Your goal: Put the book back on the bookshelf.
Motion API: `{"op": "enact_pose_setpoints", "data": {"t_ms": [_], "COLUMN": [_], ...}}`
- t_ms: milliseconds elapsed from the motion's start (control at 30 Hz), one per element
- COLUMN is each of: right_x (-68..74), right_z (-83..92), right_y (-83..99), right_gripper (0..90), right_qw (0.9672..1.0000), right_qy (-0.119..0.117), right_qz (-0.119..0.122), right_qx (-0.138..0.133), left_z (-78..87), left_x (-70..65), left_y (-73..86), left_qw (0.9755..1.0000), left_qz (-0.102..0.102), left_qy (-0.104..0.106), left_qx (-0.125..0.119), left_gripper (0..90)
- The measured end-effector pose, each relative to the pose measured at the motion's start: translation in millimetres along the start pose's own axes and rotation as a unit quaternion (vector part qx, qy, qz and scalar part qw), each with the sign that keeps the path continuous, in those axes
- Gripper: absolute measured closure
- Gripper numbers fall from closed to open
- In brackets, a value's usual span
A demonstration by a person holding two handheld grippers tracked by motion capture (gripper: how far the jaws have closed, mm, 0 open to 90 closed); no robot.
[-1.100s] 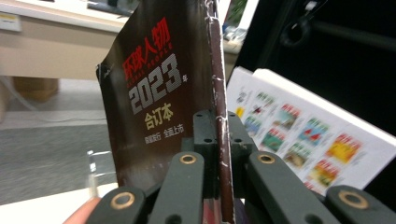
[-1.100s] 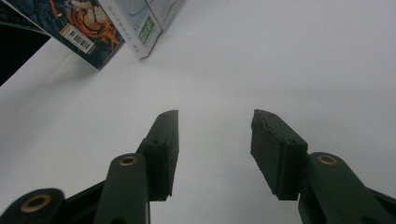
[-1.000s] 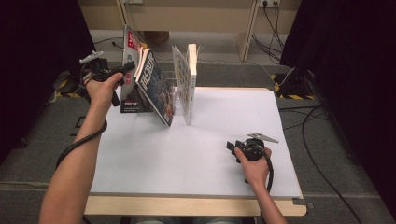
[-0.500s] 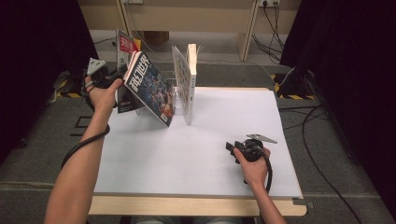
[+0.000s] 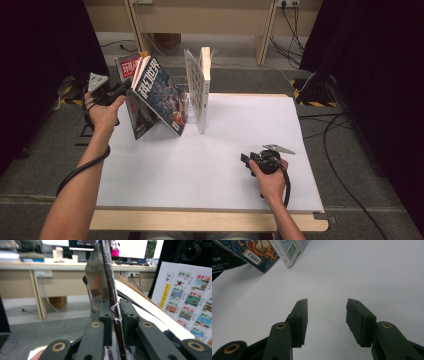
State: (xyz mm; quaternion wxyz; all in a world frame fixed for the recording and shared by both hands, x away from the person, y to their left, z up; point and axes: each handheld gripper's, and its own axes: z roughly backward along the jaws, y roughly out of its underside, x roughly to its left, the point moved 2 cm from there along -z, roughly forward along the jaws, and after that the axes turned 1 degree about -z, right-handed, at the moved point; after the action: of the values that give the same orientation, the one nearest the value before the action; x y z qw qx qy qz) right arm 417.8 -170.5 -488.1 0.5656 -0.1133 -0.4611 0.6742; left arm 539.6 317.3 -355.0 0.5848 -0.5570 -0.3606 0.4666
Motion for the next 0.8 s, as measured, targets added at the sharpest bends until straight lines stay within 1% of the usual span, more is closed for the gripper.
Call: {"op": "enact_pose_setpoints", "data": {"t_ms": [67,100,133,267,333,400,433,500,600,633,667,700,733,800], "right_x": [0.7,0.9,0.8,-1.1,-1.4,-2.1,-1.9,-1.3,-1.0,-1.1,-1.2,-1.9,-1.6,-2.0], "right_z": [0.0,0.2,0.3,0.6,-0.3,-1.2,-1.6,-1.6,0.5,1.1,1.7,2.3,2.4,2.0], "right_y": [0.0,-0.1,-0.2,0.2,1.3,2.0,2.3,2.6,1.9,1.6,1.3,1.1,1.1,1.4], "right_gripper": [53.0,52.9,52.9,52.6,52.5,52.4,52.4,52.4,52.4,52.4,52.4,52.5,52.5,52.4], "right_qw": [1.0000,1.0000,1.0000,1.0000,0.9999,1.0000,1.0000,1.0000,1.0000,1.0000,1.0000,1.0000,1.0000,1.0000], "right_qy": [-0.001,-0.001,-0.001,0.000,-0.001,0.000,-0.001,-0.002,-0.001,-0.001,-0.001,0.001,0.000,0.001], "right_qz": [0.000,-0.001,-0.001,-0.004,-0.009,-0.005,-0.005,-0.005,-0.006,-0.006,-0.007,-0.002,-0.005,-0.003], "right_qx": [0.001,0.001,0.001,0.003,0.007,0.008,0.008,0.008,0.006,0.004,0.002,0.001,0.001,0.001], "left_z": [-2.0,-2.9,-3.2,-2.0,-2.2,-3.9,-4.7,-6.8,-8.2,-8.2,-8.0,-7.9,-8.1,-8.8], "left_x": [-1.1,-1.5,-1.3,-0.6,0.2,0.5,0.4,-0.6,-1.7,-1.8,-2.2,-2.5,-2.5,-2.5], "left_y": [-0.1,0.1,0.4,3.8,5.7,7.1,7.5,7.3,6.7,6.7,6.7,6.5,6.4,6.3], "left_qw": [0.9999,0.9998,0.9998,0.9991,0.9982,0.9972,0.9967,0.9962,0.9960,0.9961,0.9964,0.9967,0.9966,0.9965], "left_qz": [0.009,0.010,0.011,0.026,0.037,0.047,0.052,0.055,0.052,0.051,0.045,0.041,0.042,0.045], "left_qy": [0.010,0.010,0.007,0.002,0.001,0.004,0.001,-0.009,-0.010,-0.007,-0.007,-0.008,-0.009,-0.007], "left_qx": [0.006,0.010,0.016,0.033,0.048,0.058,0.062,0.068,0.072,0.072,0.071,0.070,0.070,0.070], "left_gripper": [77.5,76.1,74.3,67.5,61.8,57.5,55.9,51.9,51.9,53.2,55.7,56.0,56.0,57.6]}}
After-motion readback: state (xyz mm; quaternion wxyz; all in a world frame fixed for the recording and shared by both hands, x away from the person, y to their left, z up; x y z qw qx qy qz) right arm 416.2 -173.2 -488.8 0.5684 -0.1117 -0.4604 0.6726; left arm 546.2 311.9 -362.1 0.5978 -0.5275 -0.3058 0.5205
